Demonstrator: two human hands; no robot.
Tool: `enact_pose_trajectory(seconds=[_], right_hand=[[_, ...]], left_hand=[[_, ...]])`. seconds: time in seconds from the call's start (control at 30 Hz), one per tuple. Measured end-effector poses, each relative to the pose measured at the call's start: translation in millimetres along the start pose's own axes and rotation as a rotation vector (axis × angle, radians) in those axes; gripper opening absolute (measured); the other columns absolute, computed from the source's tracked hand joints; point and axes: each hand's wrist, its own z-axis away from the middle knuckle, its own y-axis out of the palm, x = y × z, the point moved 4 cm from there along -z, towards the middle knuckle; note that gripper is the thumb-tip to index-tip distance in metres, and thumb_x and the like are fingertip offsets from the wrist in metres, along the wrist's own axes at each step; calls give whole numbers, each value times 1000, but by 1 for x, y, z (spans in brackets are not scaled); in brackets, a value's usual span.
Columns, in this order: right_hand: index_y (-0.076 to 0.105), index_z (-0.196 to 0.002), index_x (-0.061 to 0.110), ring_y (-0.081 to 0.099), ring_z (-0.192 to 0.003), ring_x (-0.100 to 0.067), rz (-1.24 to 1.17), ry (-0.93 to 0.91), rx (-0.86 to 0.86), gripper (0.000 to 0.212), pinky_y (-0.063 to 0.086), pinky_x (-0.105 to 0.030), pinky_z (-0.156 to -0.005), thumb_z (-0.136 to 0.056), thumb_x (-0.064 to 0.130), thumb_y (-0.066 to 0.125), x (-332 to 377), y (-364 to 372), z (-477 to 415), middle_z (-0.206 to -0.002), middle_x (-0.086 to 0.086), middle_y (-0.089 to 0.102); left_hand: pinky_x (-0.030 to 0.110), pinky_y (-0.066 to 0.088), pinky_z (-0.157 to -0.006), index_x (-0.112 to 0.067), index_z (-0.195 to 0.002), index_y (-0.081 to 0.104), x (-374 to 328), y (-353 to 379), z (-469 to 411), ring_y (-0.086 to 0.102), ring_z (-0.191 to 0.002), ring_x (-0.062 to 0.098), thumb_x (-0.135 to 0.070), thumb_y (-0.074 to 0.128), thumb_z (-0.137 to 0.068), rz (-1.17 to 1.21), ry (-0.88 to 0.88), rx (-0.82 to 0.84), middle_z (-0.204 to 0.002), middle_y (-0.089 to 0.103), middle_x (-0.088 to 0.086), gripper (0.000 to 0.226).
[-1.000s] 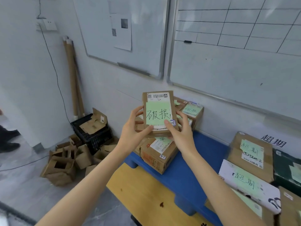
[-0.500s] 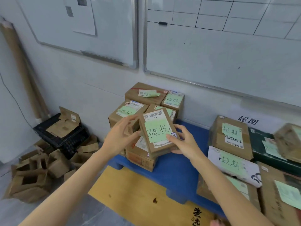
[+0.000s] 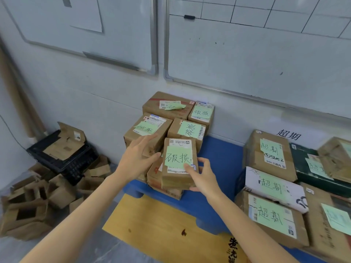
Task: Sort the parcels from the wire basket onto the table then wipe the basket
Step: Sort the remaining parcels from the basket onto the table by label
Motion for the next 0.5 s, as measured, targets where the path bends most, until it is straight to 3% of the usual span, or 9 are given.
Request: enact_pose_trajectory(seconds=[0.13, 0.23, 0.3, 0.4, 0.5], right_hand=[[23, -143, 43, 50, -119, -13, 226, -111, -46, 79, 58, -50, -84, -81, 62, 68, -2, 7, -1, -135, 10, 41], [14, -144, 53, 52, -120, -10, 360, -267, -16, 90, 51, -49, -95, -72, 77, 63, 5, 5, 6, -142, 16, 37], [15, -145, 53, 49, -123, -8, 415, -373, 16, 94, 50, -43, -96, -69, 75, 67, 9, 2, 10, -146, 20, 30], [26, -147, 40, 40, -130, -5, 555, -425, 47, 93, 49, -42, -100, -72, 59, 78, 8, 1, 12, -153, 21, 18], [38, -142, 33, 42, -128, -6, 556, -442, -1, 83, 51, -43, -100, -73, 48, 83, 7, 6, 12, -153, 18, 19]], left_hand=[[33, 30, -109, -34, -146, 41, 3, -1, -3, 35, -138, 14, -51, 60, -86, 1, 25, -5, -150, 44, -10, 65], [36, 33, -110, -34, -145, 42, 7, -3, -4, 37, -137, 14, -48, 61, -88, -15, 57, -6, -148, 46, -10, 62], [40, 37, -110, -33, -143, 44, 11, -6, -3, 41, -134, 15, -52, 57, -85, -31, 83, -3, -145, 49, -10, 62], [43, 40, -108, -30, -143, 46, 15, -10, -3, 44, -132, 16, -57, 51, -84, -78, 108, -10, -144, 50, -9, 64], [41, 38, -108, -29, -144, 46, 17, -14, -1, 43, -134, 17, -61, 45, -82, -141, 124, -25, -147, 48, -6, 69]])
